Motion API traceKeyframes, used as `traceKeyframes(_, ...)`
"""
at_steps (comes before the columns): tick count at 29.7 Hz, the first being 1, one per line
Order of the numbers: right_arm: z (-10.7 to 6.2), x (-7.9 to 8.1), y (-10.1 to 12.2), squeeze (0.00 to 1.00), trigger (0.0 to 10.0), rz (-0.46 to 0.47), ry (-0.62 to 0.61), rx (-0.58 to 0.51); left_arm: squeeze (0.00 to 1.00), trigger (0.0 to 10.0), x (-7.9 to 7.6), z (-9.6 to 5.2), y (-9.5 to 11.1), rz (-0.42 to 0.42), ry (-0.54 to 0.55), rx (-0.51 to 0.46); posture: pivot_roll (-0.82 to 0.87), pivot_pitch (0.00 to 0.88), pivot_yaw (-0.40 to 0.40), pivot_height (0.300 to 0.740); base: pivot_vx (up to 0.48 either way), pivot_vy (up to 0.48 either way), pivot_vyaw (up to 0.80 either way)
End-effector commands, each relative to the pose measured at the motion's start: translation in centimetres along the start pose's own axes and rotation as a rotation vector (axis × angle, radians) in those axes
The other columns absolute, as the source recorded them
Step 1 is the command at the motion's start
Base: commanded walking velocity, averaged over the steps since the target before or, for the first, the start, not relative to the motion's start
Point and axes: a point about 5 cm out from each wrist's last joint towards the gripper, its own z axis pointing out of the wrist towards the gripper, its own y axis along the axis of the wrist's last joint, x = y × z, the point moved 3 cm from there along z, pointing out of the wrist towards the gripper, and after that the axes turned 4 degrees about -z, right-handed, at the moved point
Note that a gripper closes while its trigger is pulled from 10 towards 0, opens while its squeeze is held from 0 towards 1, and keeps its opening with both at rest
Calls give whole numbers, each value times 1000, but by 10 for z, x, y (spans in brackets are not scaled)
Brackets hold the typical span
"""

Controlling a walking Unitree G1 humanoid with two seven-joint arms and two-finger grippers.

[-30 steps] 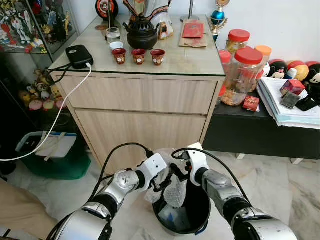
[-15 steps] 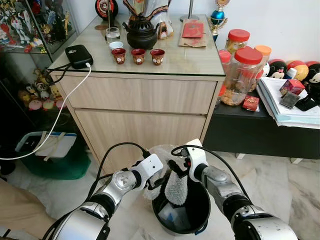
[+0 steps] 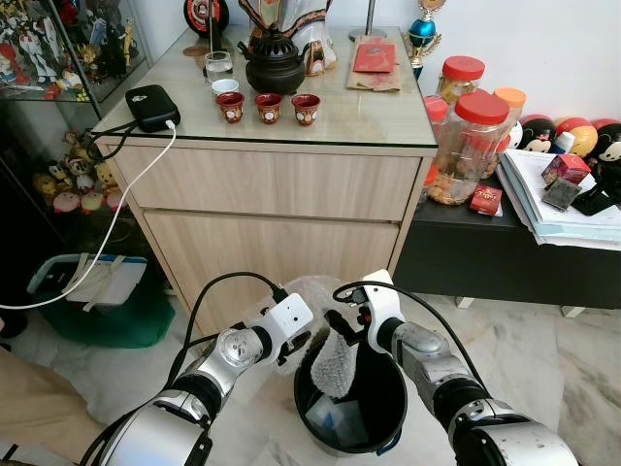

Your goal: Picking trash to rubbish bin

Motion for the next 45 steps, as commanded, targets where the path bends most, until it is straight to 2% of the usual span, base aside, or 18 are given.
traceKeyframes(1, 0, 0, 6, 0, 10000, -8, 1, -24, 0, 0, 7, 0, 1, 9, 29, 7, -12, 62, -37, 740, 0, 0, 0)
traceKeyframes(7, -1, -1, 3, 0, 10000, -9, 3, -18, 0, 0, 14, -1, 3, 15, 79, 6, -12, 62, -37, 740, 0, 0, 0)
traceKeyframes(8, -1, 1, -1, 0, 10000, -15, 23, -4, 0, 9882, 20, -2, 4, 16, 121, 5, -12, 62, -37, 740, 0, 0, 0)
traceKeyframes(13, -4, 4, -13, 0, 10000, -64, 65, 49, 0, 10000, 29, -5, 1, 27, 180, 24, -18, 51, -36, 740, 0, 0, 0)
traceKeyframes(15, -6, 5, -20, 0, 10000, -90, 83, 74, 0, 10000, 36, -7, -2, 31, 236, 41, -19, 49, -36, 740, 0, 0, 0)
traceKeyframes(20, -8, 6, -29, 0, 10000, -122, 79, 111, 0, 10000, 40, -9, -4, -15, 285, 34, -19, 49, -36, 740, 0, 0, 0)
traceKeyframes(45, -8, 6, -29, 0, 10000, -122, 79, 111, 0, 10000, 40, -9, -4, -15, 285, 34, -19, 49, -36, 740, 0, 0, 0)
